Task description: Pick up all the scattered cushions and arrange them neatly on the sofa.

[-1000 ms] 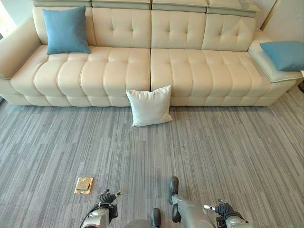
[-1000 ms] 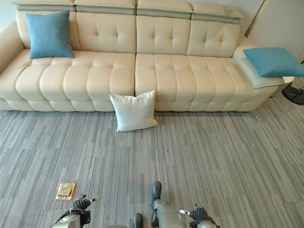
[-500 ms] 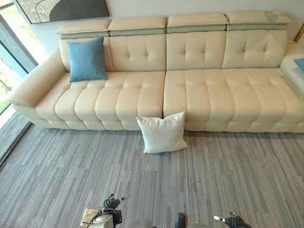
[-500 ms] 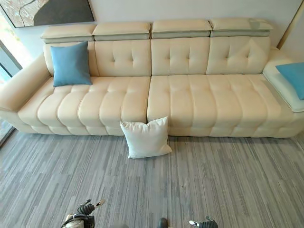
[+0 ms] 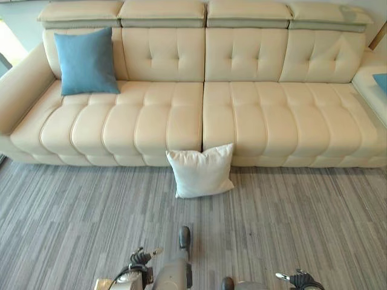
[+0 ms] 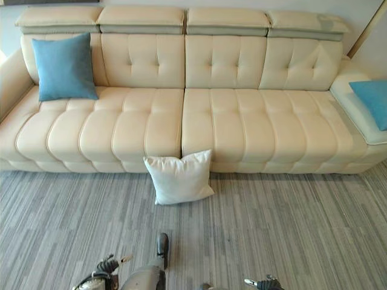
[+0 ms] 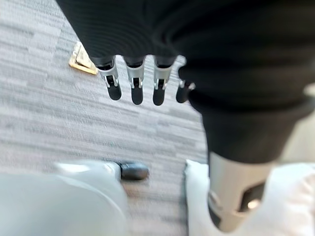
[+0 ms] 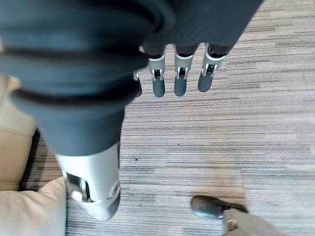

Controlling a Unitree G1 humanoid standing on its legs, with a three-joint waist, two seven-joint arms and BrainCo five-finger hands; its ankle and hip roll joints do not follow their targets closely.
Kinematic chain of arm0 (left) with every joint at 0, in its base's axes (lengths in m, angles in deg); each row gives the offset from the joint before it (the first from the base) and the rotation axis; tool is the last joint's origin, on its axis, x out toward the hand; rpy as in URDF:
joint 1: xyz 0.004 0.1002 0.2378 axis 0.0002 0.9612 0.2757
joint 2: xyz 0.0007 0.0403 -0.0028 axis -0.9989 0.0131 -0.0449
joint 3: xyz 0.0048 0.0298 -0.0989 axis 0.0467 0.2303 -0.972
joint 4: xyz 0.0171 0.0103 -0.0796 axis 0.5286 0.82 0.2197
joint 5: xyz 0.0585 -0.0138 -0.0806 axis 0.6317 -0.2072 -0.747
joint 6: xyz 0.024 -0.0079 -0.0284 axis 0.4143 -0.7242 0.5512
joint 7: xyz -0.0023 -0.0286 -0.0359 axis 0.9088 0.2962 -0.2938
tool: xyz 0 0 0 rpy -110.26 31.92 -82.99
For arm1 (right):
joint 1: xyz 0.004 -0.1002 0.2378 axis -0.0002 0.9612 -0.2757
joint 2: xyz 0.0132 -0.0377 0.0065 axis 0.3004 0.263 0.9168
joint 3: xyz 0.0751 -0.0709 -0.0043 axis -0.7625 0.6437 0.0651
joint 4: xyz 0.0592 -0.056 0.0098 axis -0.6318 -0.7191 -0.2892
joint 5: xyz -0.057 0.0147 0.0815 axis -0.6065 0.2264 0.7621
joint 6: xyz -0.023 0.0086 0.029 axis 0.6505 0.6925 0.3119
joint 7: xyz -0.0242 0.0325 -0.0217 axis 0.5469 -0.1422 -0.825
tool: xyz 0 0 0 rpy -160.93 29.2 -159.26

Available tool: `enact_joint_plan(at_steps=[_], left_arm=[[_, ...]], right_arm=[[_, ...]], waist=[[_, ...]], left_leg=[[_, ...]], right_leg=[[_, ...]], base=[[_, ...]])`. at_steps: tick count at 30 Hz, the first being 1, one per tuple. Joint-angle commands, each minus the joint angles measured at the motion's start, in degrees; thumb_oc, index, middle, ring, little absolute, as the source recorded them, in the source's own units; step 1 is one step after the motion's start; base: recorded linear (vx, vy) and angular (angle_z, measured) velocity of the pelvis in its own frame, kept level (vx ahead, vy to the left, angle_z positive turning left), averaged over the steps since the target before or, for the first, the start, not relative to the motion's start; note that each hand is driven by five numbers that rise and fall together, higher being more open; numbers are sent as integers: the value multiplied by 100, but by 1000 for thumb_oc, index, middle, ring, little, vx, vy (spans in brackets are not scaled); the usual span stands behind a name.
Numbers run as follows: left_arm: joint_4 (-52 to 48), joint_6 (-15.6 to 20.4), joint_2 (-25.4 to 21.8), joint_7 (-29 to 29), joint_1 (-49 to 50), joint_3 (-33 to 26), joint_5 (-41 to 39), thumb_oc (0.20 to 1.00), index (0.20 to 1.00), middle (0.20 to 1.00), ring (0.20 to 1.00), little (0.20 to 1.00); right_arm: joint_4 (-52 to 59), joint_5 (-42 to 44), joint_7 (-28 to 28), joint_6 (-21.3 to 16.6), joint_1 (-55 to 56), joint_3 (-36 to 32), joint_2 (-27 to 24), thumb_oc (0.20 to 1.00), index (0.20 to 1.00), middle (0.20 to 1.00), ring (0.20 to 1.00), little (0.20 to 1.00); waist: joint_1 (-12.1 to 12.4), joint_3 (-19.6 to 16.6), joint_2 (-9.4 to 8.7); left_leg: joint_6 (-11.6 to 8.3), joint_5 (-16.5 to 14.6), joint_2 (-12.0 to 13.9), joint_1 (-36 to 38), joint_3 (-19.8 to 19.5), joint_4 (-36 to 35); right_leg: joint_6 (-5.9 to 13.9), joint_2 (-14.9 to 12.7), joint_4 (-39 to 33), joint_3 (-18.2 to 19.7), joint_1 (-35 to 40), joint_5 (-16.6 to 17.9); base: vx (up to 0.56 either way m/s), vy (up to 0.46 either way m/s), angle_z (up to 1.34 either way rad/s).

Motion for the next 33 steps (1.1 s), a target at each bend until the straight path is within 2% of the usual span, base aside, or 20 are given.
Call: enact_joint_plan(at_steps=[1, 4, 7, 10, 11, 12, 13, 14, 17, 18, 19, 22, 25, 26, 27, 28, 29, 30, 31, 33], left_arm=[[-65, 154, -107, 95, -165, 106, -70, 1000, 1000, 1000, 1000, 1000], [-91, 161, -164, 81, -225, 113, -84, 1000, 1000, 1000, 1000, 1000], [-164, 132, -218, 83, -319, 176, -61, 1000, 1000, 1000, 1000, 1000], [-161, 90, -221, 50, -401, 228, -3, 1000, 1000, 1000, 1000, 1000], [-164, 97, -219, 37, -422, 253, 22, 1000, 1000, 1000, 1000, 1000], [-164, 97, -218, 37, -423, 253, 23, 1000, 1000, 1000, 1000, 1000], [-131, 108, -209, 1, -454, 225, 29, 1000, 1000, 1000, 1000, 1000], [-105, 111, -206, -12, -454, 209, 49, 1000, 1000, 1000, 1000, 1000], [-29, 141, -179, -28, -462, 146, 84, 1000, 1000, 1000, 1000, 1000], [-29, 141, -179, -28, -463, 146, 84, 1000, 1000, 1000, 1000, 1000], [-51, 187, -194, -40, -504, 113, 103, 1000, 1000, 1000, 1000, 1000], [-50, 232, -176, -51, -512, 120, 119, 1000, 1000, 1000, 1000, 1000], [-56, 232, -38, -35, -430, 134, 4, 1000, 1000, 1000, 1000, 1000], [-56, 232, -38, -35, -429, 134, 4, 1000, 1000, 1000, 1000, 1000], [-71, 225, 16, -28, -416, 135, -99, 1000, 1000, 1000, 1000, 1000], [-88, 253, 63, 11, -441, 179, -165, 1000, 1000, 1000, 1000, 1000], [-88, 253, 63, 11, -441, 179, -165, 1000, 1000, 1000, 1000, 1000], [-123, 257, 65, 7, -447, 215, -167, 1000, 1000, 1000, 1000, 1000], [-163, 242, 61, 6, -464, 254, -182, 1000, 1000, 1000, 1000, 1000], [-186, 252, 56, 11, -484, 286, -194, 1000, 1000, 1000, 1000, 1000]], right_arm=[[59, -184, 25, -67, -97, 167, -117, 1000, 1000, 1000, 1000, 1000], [68, -190, 94, -77, -177, 214, -41, 1000, 1000, 1000, 1000, 1000], [153, -221, 90, -55, -277, 245, -44, 1000, 1000, 1000, 1000, 1000], [145, -249, 75, -26, -264, 242, -18, 1000, 1000, 1000, 1000, 1000], [126, -256, 74, -12, -261, 235, -18, 1000, 1000, 1000, 1000, 1000], [126, -257, 74, -12, -261, 235, -19, 1000, 1000, 1000, 1000, 1000], [69, -238, 83, 0, -248, 208, -10, 1000, 1000, 1000, 1000, 1000], [48, -239, 78, 7, -254, 196, -12, 1000, 1000, 1000, 1000, 1000], [-26, -225, 83, 21, -274, 150, 4, 1000, 1000, 1000, 1000, 1000], [-26, -225, 83, 21, -274, 149, 4, 1000, 1000, 1000, 1000, 1000], [-60, -235, 92, 43, -254, 104, -15, 1000, 1000, 1000, 1000, 1000], [-50, -247, 94, 40, -208, 68, -38, 1000, 1000, 1000, 1000, 1000], [-122, -203, 100, 13, -88, 22, -143, 1000, 1000, 1000, 1000, 1000], [-122, -203, 100, 13, -88, 22, -143, 1000, 1000, 1000, 1000, 1000], [-128, -164, 80, -16, -81, 4, -177, 1000, 1000, 1000, 1000, 1000], [-156, -74, 57, -50, -111, -6, -219, 1000, 1000, 1000, 1000, 1000], [-156, -74, 57, -50, -111, -6, -219, 1000, 1000, 1000, 1000, 1000], [-159, -36, 49, -57, -118, -14, -242, 1000, 1000, 1000, 1000, 1000], [-122, 34, 57, -74, -119, -39, -292, 1000, 1000, 1000, 1000, 1000], [-124, 33, 34, -67, -141, -35, -311, 1000, 1000, 1000, 1000, 1000]], waist=[[10, -320, -2], [78, -346, -99], [89, -198, -104], [6, -44, 5], [4, 6, 66], [6, 1, 71], [3, 70, 175], [5, 83, 212], [-22, 97, 192], [-11, 93, 192], [-62, 99, 161], [-112, 50, 170], [-227, -147, 310], [-229, -147, 310], [-244, -162, 351], [-263, -128, 356], [-265, -130, 356], [-249, -87, 327], [-199, 27, 257], [-161, 107, 223]], left_leg=[[101, 48, -10, 287, -75, -401], [360, -222, -89, 561, 71, -401], [579, -508, -199, 933, 256, -401], [660, -747, -177, 1291, 354, -401], [635, -812, -117, 1393, 414, -401], [634, -811, -112, 1386, 416, -401], [583, -901, -12, 1544, 496, -401], [551, -950, 32, 1608, 559, -401], [461, -1112, 28, 1824, 647, -401], [461, -1112, 28, 1821, 658, -401], [383, -1189, 14, 1957, 637, -401], [341, -1261, 8, 2097, 579, -401], [255, -1322, 187, 2481, 406, -280], [255, -1322, 188, 2482, 405, -280], [176, -1198, 250, 2371, 386, 102], [-22, -858, 305, 2002, 368, 1072], [-22, -859, 306, 1999, 366, 1076], [-97, -679, 314, 1749, 322, 1552], [-194, -415, 303, 1311, 329, 2465], [-220, -376, 278, 1079, 306, 2861]], right_leg=[[382, 234, 691, 41, -189, -228], [606, 24, 2008, 126, -740, 240], [730, -300, 3682, -73, -1512, 1091], [570, -511, 4218, -324, -2044, 921], [497, -448, 3946, -422, -2213, 661], [494, -442, 3940, -422, -2218, 665], [474, -353, 3186, -596, -2328, 422], [505, -298, 2722, -642, -2340, 424], [757, 84, 742, -218, -2407, 971], [757, 89, 715, -209, -2401, 991], [883, 185, -6, -71, -2501, 1189], [901, 211, -6, -104, -2548, 1181], [654, 288, 289, -183, -2271, 1107], [654, 288, 289, -185, -2270, 1106], [562, 298, 359, -229, -2202, 1024], [426, 303, 332, -279, -1981, 893], [425, 303, 332, -280, -1982, 893], [342, 307, 287, -312, -1809, 804], [203, 278, 248, -339, -1559, 698], [147, 260, 252, -361, -1467, 644]], base=[[499, 257, -40], [381, 227, -22], [264, 221, -41], [255, 168, -10], [173, 60, -29], [252, 12, -41], [241, -21, -33], [326, -59, -26], [263, -101, -43], [346, -150, -22], [344, -163, -8], [364, -167, 1], [500, -233, 18], [487, -258, 34], [342, -250, 42], [342, -250, 50], [292, -257, 53], [247, -245, 24], [246, -245, -2], [174, -174, 9]])
